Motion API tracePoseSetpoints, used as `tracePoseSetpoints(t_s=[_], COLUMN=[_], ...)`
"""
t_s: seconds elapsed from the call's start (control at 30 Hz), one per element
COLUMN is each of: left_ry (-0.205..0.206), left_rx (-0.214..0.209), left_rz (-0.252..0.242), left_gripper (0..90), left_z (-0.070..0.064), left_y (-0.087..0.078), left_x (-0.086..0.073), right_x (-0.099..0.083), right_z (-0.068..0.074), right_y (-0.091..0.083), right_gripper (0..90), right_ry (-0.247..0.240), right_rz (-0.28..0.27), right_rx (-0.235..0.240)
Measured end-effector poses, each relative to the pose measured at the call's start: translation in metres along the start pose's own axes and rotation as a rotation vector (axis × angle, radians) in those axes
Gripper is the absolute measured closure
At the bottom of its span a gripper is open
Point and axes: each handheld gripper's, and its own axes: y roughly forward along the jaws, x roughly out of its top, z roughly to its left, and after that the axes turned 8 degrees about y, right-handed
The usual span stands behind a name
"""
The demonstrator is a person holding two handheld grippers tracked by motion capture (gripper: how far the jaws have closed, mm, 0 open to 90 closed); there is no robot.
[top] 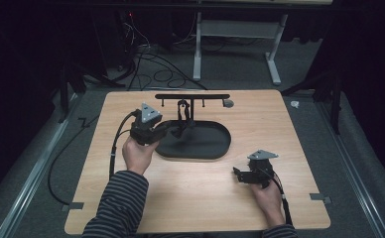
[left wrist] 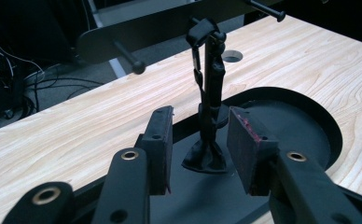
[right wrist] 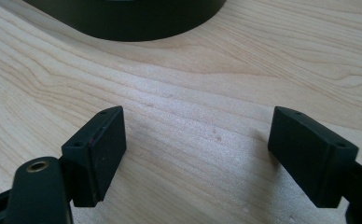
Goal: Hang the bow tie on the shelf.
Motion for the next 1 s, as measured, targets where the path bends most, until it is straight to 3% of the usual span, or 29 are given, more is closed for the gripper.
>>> tracePoseSetpoints(t_s=[0.77,1.0], left_ry=[-0.035,-0.026], left_rx=[-0.021,-0.005], left_rz=[-0.017,-0.012], left_gripper=[60.7,61.3], left_z=[-0.004,-0.005], left_y=[-0.021,-0.025], left_x=[-0.022,-0.030], right_x=[0.000,0.000], right_z=[0.000,0.000], right_y=[0.000,0.000], right_gripper=[20.5,20.5], right_ry=[0.001,0.001], right_rz=[0.000,0.000], right_rx=[0.000,0.000])
